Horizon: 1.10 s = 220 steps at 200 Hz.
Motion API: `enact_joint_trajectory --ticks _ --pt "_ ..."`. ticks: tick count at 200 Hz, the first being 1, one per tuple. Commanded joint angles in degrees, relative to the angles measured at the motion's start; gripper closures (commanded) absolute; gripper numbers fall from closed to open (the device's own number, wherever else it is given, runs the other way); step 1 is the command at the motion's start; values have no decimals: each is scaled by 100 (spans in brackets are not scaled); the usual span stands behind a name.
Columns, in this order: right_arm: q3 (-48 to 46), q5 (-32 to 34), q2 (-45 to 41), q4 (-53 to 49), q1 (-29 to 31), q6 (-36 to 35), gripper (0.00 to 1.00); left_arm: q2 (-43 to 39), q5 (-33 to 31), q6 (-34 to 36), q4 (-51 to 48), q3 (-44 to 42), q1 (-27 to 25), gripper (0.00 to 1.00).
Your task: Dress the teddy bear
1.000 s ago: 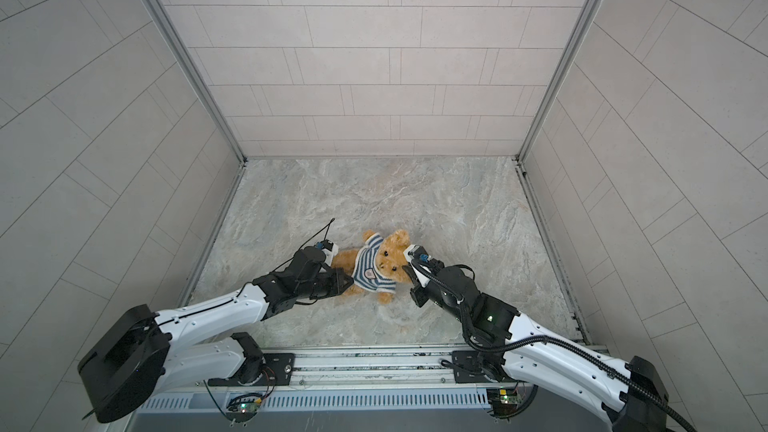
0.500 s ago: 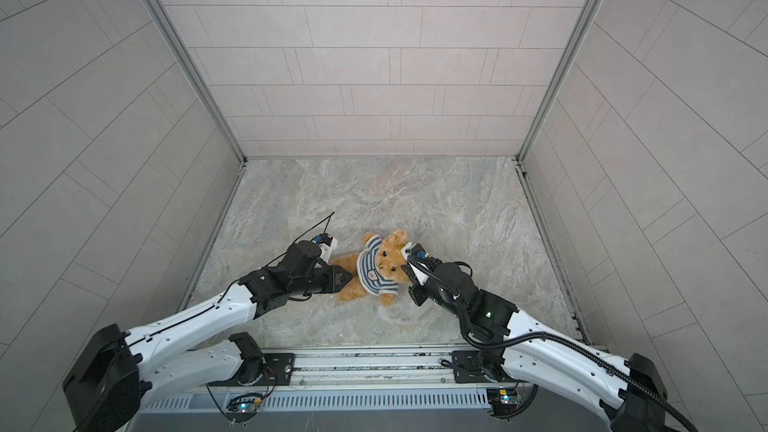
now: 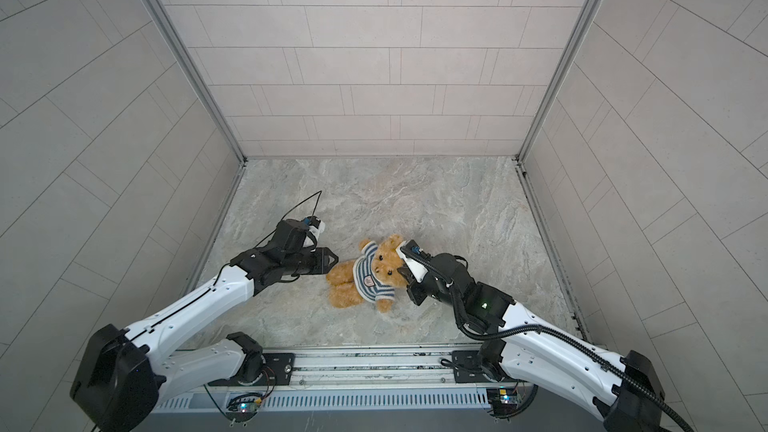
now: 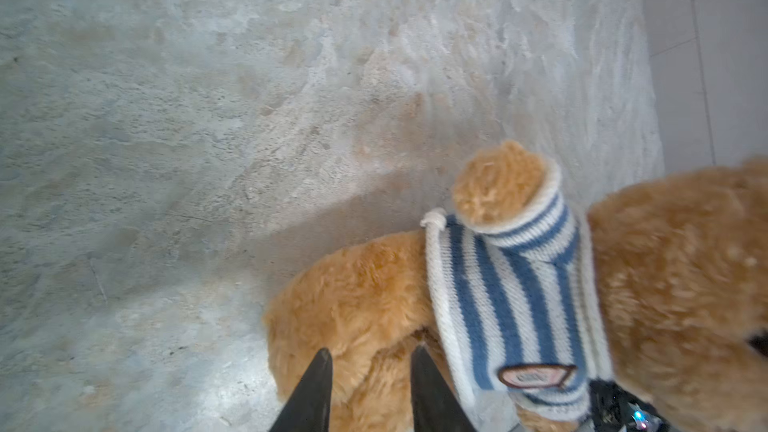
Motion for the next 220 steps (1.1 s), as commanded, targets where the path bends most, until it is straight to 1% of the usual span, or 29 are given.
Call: enact_joint_trajectory --ticks 1,32,40,84,106,122,127,149,162,188,207,220 --pt "192 -312 82 136 -125 -7 100 331 -210 273 162 154 21 63" --pt "281 -459 238 173 -376 -81 100 946 -341 328 342 97 21 63" --pt "303 -522 283 189 -466 -88 98 1042 -370 309 386 59 21 64" --pt "470 -735 709 281 -840 -124 88 1047 -371 248 588 -262 21 65" --pt "591 -737 992 303 -951 -126 83 969 -291 161 707 -461 25 65" --pt "587 -686 1157 296 -997 -88 78 903 -231 86 805 -593 21 65" --pt "772 -663 1208 282 -1002 -69 77 884 -208 66 827 -623 21 65" --pt "921 -549 1305 186 -1011 -36 71 760 -177 21 846 -737 21 65" --pt "984 -475 1293 83 -1011 -18 64 699 -172 6 812 -776 21 65" --pt "1043 -319 1056 -143 -1005 58 50 542 -151 -59 775 -855 -69 65" --pt "1030 -126 801 -343 -1008 138 44 433 -150 -149 766 -925 -178 65" --pt "995 -12 629 -496 -1003 207 42 375 -158 -225 774 -961 -288 65"
